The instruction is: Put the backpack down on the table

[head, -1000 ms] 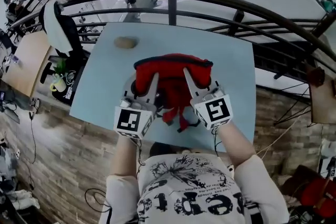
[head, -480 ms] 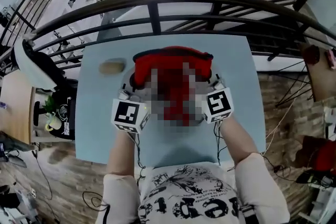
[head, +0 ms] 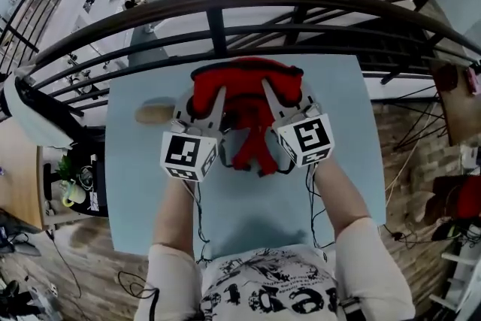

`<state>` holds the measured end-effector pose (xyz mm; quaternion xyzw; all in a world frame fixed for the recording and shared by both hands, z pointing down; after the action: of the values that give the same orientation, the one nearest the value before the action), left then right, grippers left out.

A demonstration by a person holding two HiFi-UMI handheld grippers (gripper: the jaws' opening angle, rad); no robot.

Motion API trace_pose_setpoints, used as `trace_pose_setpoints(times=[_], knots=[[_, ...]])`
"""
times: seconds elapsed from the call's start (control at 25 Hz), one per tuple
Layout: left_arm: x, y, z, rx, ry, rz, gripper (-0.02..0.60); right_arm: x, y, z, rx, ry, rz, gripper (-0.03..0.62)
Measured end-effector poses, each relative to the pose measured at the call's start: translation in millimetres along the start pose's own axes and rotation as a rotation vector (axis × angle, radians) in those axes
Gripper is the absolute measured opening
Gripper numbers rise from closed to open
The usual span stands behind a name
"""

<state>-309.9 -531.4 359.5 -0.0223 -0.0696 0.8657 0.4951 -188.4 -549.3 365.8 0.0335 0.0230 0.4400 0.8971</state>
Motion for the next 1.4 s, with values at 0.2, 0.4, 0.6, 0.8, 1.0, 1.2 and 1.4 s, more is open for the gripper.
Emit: trace_pose_setpoints(times=[0.2, 0.4, 0.6, 0.8, 1.0, 1.2, 1.4], knots=[[1.6, -0.2, 31.1, 0.016, 0.023, 0.015, 0.044, -2.3, 5.6, 30.5, -0.013, 0.031, 0.008, 0.035], [11.6, -13.1, 46.7, 0.008, 0.032, 0.04, 0.044, 11.6, 12.1, 51.2, -0.053, 0.045, 0.022, 0.038], [30.3, -30.4, 62.3, 0.026, 0.06, 0.05, 0.044, 32.4, 24.3, 69.0, -0.079, 0.086, 0.018, 0.048], [59.3, -55.6, 84.7, 0.051, 0.103, 0.041, 0.046, 62.4, 42.4, 93.1, -0.121, 0.137, 0.006, 0.056], [87.3, -88.5, 103.2, 0.079, 0.146, 0.034, 0.046, 99.2, 54.4, 116.2, -0.196, 0.196, -0.011, 0.078], [114.7, -134.8, 130.8, 0.1, 0.206, 0.031, 0.048, 146.3, 63.2, 151.8, -0.246, 0.262, -0.044, 0.093], [138.4, -153.3, 157.5, 0.15, 0.265, 0.007, 0.049, 167.3, 80.1, 180.7, -0.255, 0.336, -0.065, 0.095]])
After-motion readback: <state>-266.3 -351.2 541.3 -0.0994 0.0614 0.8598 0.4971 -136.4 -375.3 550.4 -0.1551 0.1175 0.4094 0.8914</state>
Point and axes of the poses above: the fingertips, and each gripper's own axes: x backward along the fingers, y to its left, z out of its underside, the point moved 3 cm from there along x, backward along the fingers, and after that the axes turned 5 degrees about -x, right-handed, at the moved point
